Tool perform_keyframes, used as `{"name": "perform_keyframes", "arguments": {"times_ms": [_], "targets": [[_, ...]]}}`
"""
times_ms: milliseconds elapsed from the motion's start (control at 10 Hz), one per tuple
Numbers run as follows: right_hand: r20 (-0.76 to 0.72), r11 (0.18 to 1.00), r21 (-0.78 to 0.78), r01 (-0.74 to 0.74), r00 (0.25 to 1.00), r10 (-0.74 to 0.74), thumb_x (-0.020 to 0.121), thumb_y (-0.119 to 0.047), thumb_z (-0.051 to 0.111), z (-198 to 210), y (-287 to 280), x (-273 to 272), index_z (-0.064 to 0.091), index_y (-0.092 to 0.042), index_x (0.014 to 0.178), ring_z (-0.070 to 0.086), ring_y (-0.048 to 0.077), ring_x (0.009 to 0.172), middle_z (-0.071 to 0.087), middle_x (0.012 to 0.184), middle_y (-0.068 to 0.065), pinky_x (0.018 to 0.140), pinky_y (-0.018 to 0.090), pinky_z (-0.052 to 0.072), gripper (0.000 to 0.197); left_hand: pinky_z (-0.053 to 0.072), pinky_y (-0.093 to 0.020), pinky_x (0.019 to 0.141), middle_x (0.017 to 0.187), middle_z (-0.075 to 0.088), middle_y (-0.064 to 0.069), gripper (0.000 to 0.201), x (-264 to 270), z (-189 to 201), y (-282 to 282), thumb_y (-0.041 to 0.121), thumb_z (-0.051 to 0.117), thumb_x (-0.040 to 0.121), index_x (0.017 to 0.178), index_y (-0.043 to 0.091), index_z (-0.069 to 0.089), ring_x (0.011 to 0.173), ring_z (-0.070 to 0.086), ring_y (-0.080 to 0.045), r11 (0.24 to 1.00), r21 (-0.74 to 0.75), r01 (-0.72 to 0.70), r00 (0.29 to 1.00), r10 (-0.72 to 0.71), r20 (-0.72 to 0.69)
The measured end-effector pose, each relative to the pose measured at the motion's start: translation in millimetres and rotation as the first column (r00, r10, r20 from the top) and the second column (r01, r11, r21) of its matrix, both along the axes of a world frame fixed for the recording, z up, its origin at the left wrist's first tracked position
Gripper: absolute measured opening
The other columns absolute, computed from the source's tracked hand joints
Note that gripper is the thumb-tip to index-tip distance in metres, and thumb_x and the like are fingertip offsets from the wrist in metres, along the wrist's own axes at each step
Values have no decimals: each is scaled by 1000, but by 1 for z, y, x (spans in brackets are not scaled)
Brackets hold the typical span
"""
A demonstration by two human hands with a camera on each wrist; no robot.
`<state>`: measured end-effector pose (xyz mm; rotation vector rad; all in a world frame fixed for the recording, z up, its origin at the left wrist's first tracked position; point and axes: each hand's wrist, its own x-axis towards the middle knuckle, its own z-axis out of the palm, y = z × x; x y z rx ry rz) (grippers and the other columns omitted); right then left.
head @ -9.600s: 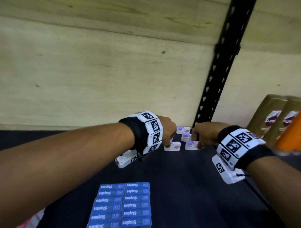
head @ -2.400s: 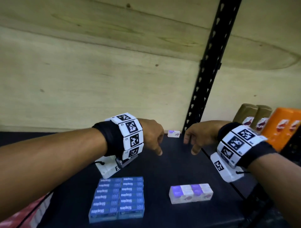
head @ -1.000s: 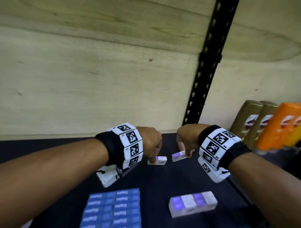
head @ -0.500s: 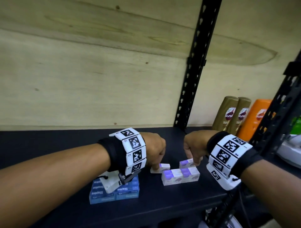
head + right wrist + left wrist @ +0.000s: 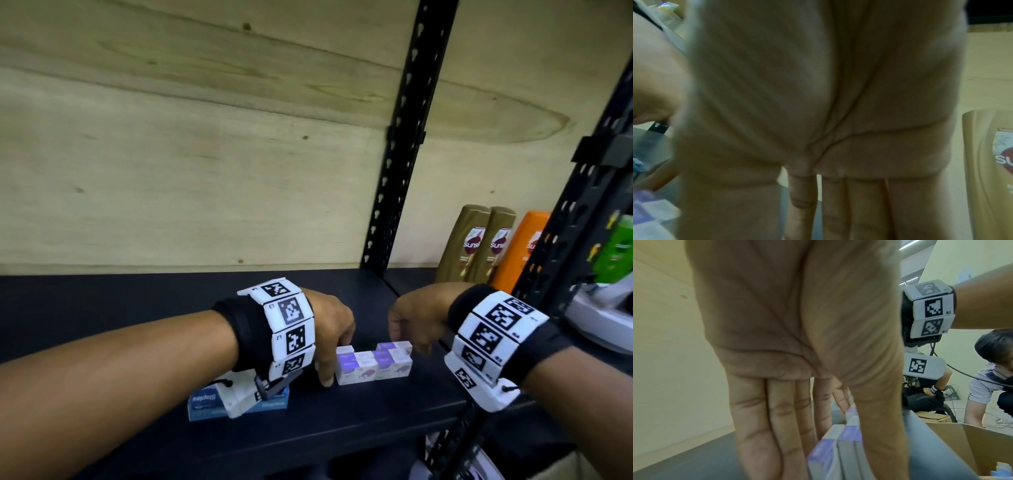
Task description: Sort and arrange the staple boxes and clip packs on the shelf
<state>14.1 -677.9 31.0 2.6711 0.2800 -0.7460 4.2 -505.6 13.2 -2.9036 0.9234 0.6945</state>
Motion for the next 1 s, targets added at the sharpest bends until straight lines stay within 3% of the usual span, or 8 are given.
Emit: {"name": "perform_keyframes", "arguments": {"times_ms": [100,200,400,600,700,1000], "targets": [[-53,998,42,47,998,-45,77,-13,78,0,-4,-3,59,-28,124,65,18,106,68,117,-2,92,36,54,53,47,-25,64,89,65,4,58,-3,-5,-8,48,82,70,113,12,67,78,59,-14,999,32,-36,998,35,42],[-75,995,84,57,996,-50,72,-24,86,-6,-6,-4,56,-30,123,65,20,107,69,117,0,95,38,53,59,55,-32,80,95,71,1,53,-6,-9,-15,52,77,75,111,14,67,89,67,-18,994,68,-82,994,76,84],[-35,987,156,41,999,-36,73,-24,85,-12,-8,-6,59,-30,116,65,19,105,68,115,-3,94,37,54,50,55,-35,83,99,72,0,48,-4,-11,-16,48,79,74,108,16,69,95,67,-19,994,44,-101,991,97,93],[-21,986,167,25,1000,-22,73,-27,85,-14,-6,-6,60,-31,119,65,17,103,68,115,-5,94,38,53,53,50,-26,67,94,74,3,47,0,-16,-18,49,78,74,107,16,71,91,68,-16,996,-17,-87,993,88,74],[-29,985,174,20,999,-16,74,-27,85,-16,-5,-5,59,-31,120,65,16,102,67,114,-5,91,35,53,52,50,-26,67,102,72,0,49,2,-17,-18,48,78,75,111,16,69,93,67,-17,997,-54,-61,994,66,86],[-84,960,272,71,995,-50,74,-25,85,-12,-10,-4,59,-32,122,67,16,102,68,109,-9,94,36,54,55,55,-32,80,102,71,3,49,6,-17,-18,53,77,74,109,19,69,93,67,-16,996,-85,-29,992,39,120]]}}
